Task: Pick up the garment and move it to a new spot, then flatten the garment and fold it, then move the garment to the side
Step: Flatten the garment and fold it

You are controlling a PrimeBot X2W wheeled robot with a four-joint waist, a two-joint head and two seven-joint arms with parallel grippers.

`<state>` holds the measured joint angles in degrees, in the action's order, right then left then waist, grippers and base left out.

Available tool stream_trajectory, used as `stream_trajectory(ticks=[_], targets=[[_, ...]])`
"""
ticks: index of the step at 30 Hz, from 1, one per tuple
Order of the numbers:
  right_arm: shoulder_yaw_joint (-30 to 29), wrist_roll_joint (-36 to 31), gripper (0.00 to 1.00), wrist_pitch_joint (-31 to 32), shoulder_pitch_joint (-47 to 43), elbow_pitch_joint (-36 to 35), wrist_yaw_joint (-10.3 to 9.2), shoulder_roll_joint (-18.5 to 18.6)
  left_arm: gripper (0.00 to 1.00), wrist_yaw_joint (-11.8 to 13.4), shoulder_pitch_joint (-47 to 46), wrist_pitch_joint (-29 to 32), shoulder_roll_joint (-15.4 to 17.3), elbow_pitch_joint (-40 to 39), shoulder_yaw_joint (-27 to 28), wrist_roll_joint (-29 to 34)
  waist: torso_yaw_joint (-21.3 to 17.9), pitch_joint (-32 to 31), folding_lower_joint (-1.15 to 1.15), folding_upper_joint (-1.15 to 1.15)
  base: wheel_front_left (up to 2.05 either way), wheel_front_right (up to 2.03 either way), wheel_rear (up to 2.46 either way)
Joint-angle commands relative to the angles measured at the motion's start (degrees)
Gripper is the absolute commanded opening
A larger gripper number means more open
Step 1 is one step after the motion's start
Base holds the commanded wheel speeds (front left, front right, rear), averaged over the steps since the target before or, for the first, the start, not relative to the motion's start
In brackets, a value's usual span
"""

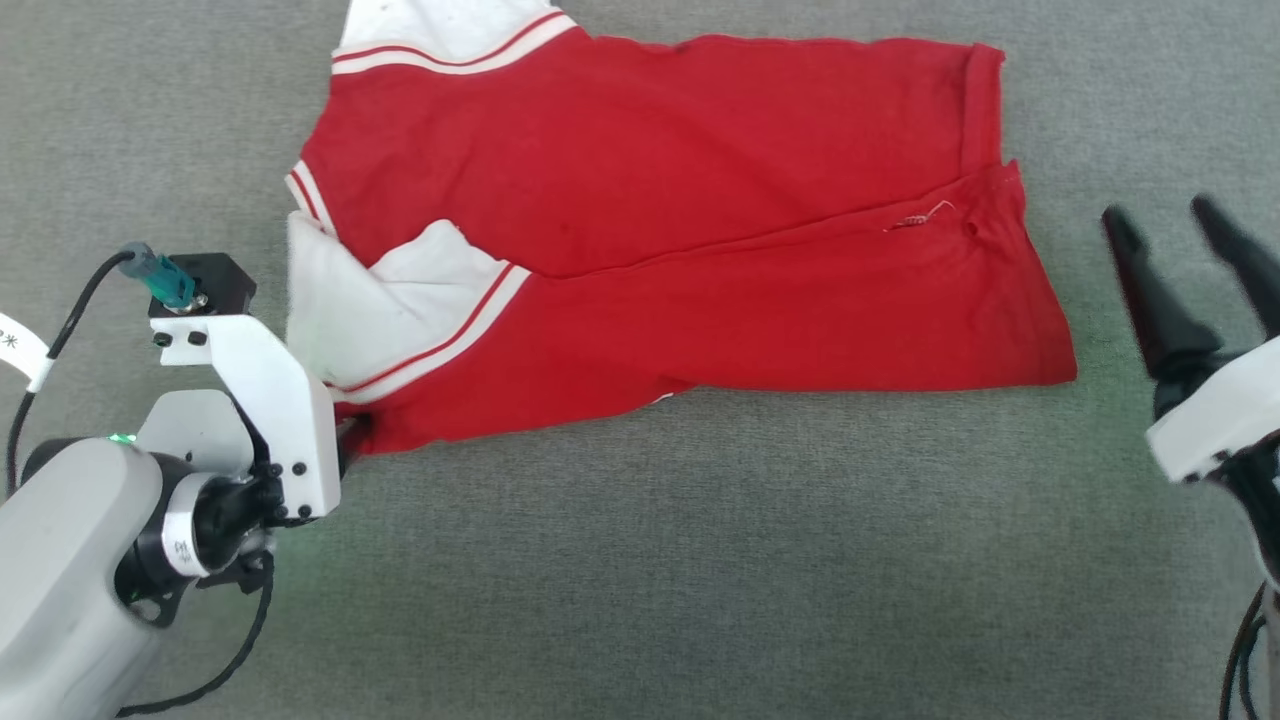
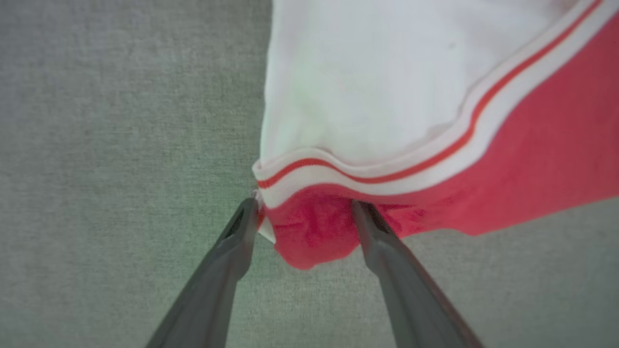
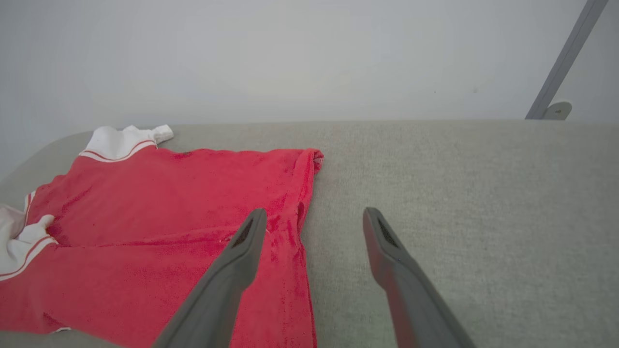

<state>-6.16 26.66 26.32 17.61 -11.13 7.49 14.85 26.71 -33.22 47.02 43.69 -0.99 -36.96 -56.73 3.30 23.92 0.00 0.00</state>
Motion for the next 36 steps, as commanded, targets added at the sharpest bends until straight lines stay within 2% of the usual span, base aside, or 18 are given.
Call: stream_trajectory(ticks=[1,2,3,4,9,16,23,24,25,26,32,36], targets=[[0.24,0.16,1.0,1.54,-0.73,-0.09,0.0,-0.23,1.0,-0.51,-0.45,0.38,-0.47,2.05,-0.24,-0.44,-0.44,0.29,0.0,0.0,0.0,0.0,0.0],[0.32,0.33,1.0,2.71,-0.88,-0.03,0.0,-0.56,0.68,-0.95,-0.61,0.73,-0.91,3.77,-0.68,-0.68,-0.62,0.37,0.0,0.0,0.0,0.0,0.0],[0.34,0.19,1.0,4.04,-1.24,0.29,0.0,-0.68,0.17,-1.69,-0.76,0.93,-1.72,5.02,-1.01,-1.12,-0.72,0.43,0.0,0.0,0.0,0.0,0.0],[0.66,0.08,1.0,5.74,-1.67,0.81,0.0,-0.7,0.0,-2.16,-0.94,0.72,-2.65,6.39,-0.88,-1.8,-0.76,0.49,0.0,0.0,0.0,0.0,0.0],[2.08,0.06,1.0,12.78,-0.89,3.91,0.0,0.07,0.0,-5.07,-2.45,0.56,-5.02,10.66,-2.01,-2.17,-0.26,0.78,0.0,0.0,0.0,0.0,0.0],[3.22,-0.87,1.0,18.07,1.97,8.27,0.0,0.63,0.0,-6.97,-4.64,-0.02,-7.34,13.08,-3.21,-1.16,1.92,0.85,0.0,0.0,0.0,0.0,0.0],[6.24,-3.17,1.0,26.83,3.14,17.05,-0.01,1.78,0.0,-8.5,-5.32,-0.73,-9.29,14.16,-4.3,-0.95,4.4,0.74,0.0,0.0,0.0,0.0,0.0],[6.76,-2.98,0.96,27.98,3.28,18.25,-0.01,1.71,0.0,-8.73,-5.37,-0.82,-9.38,14.33,-4.44,-0.89,4.65,0.7,0.0,0.0,0.0,0.0,0.0],[7.12,-2.17,0.43,28.86,3.4,19.43,-0.01,1.26,0.0,-8.79,-5.41,-0.9,-9.59,14.52,-4.54,-0.85,4.83,0.67,0.0,0.0,0.0,0.0,0.0],[6.49,-2.56,0.0,29.62,3.48,20.48,0.0,1.13,0.0,-8.94,-5.46,-1.03,-9.72,14.8,-4.6,-0.79,5.05,0.62,0.0,0.0,0.0,0.0,0.0],[3.46,-1.33,0.0,31.83,5.92,18.04,-0.02,1.46,0.0,-8.47,-5.37,-1.17,-8.66,14.31,-4.06,-0.69,5.29,0.14,0.0,0.0,0.0,0.0,0.0],[1.72,0.71,0.0,33.88,6.09,13.66,-0.01,3.06,0.0,-7.04,-5.07,-0.37,-6.04,10.78,-3.39,-0.16,4.94,-0.4,0.0,0.0,0.0,0.0,0.0]])
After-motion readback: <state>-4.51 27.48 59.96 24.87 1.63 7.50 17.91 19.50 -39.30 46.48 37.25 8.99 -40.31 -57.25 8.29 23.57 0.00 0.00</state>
